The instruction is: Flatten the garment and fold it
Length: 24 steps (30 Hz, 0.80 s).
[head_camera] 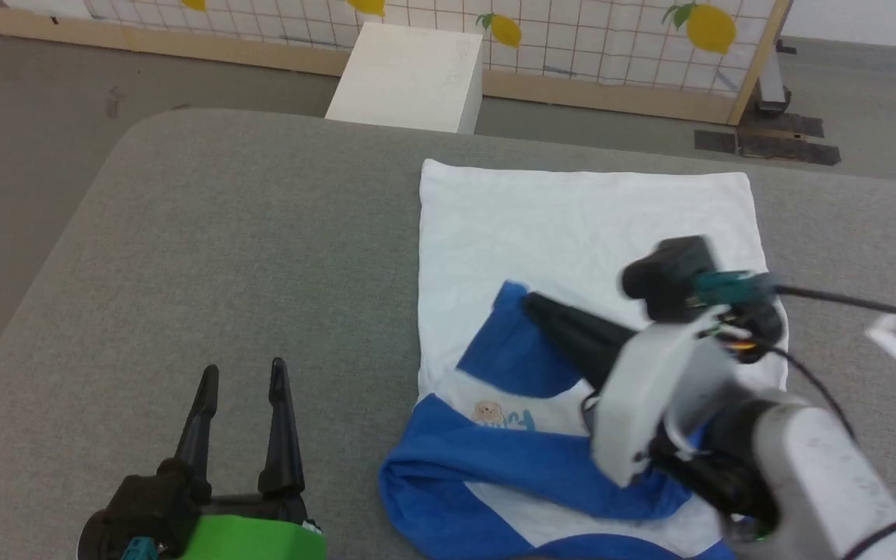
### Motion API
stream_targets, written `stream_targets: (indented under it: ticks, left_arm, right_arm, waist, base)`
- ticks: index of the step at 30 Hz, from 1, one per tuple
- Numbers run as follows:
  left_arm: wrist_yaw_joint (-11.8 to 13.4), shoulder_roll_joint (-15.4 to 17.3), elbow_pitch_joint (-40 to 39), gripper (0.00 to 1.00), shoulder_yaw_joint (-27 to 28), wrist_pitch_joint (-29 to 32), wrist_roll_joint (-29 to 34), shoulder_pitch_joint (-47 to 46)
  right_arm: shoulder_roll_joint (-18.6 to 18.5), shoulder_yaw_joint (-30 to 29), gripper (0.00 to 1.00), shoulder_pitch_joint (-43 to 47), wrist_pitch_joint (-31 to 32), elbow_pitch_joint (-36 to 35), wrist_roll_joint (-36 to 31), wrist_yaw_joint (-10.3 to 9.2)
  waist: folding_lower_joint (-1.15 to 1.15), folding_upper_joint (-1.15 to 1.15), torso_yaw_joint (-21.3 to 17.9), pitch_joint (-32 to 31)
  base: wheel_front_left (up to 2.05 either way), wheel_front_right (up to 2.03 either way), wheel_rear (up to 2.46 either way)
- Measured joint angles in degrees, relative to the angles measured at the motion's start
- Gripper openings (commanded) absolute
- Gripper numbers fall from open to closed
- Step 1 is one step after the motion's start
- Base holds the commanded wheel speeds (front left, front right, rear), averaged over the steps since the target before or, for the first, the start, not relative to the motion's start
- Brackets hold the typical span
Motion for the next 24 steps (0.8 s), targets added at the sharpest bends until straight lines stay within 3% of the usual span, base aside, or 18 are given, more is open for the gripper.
stream_targets:
  ticks: [8, 15, 16, 17, 24]
  left_arm:
    - [-0.5, -0.2, 1.4, 1.0, -0.4, -0.5, -0.3, -0.7]
    - [-0.7, -0.5, 3.0, 1.0, -0.7, -1.0, -0.6, -1.0]
    - [-0.7, -0.5, 3.2, 1.0, -0.8, -1.0, -0.6, -1.1]
    - [-0.8, -0.5, 3.3, 1.0, -0.8, -1.0, -0.6, -1.2]
    - [-1.0, 0.0, 3.4, 1.0, -0.7, -1.0, -0.6, -1.8]
  right_arm:
    - [1.4, 13.1, 0.0, -3.5, -8.3, 17.7, -3.3, 0.0]
    - [5.0, 16.3, 0.0, -5.4, -16.8, 33.6, -3.8, 0.0]
    - [5.4, 16.3, 0.33, -5.7, -17.8, 34.9, -3.9, 0.0]
    - [5.7, 16.2, 1.0, -6.3, -19.0, 36.2, -3.9, 0.0]
    - [6.7, 14.1, 1.0, -10.7, -21.5, 37.2, -1.0, 0.0]
  waist:
    - [0.0, 0.0, 2.5, 1.7]
    - [0.0, 0.0, 3.9, 2.2]
    - [0.0, 0.0, 4.0, 2.2]
    - [0.0, 0.0, 3.9, 2.0]
    - [0.0, 0.0, 2.6, 1.0]
  base:
    - [0.0, 0.0, 0.0]
    - [0.0, 0.0, 0.0]
    - [0.0, 0.0, 0.0]
    - [0.0, 0.0, 0.0]
    - [0.0, 0.0, 0.0]
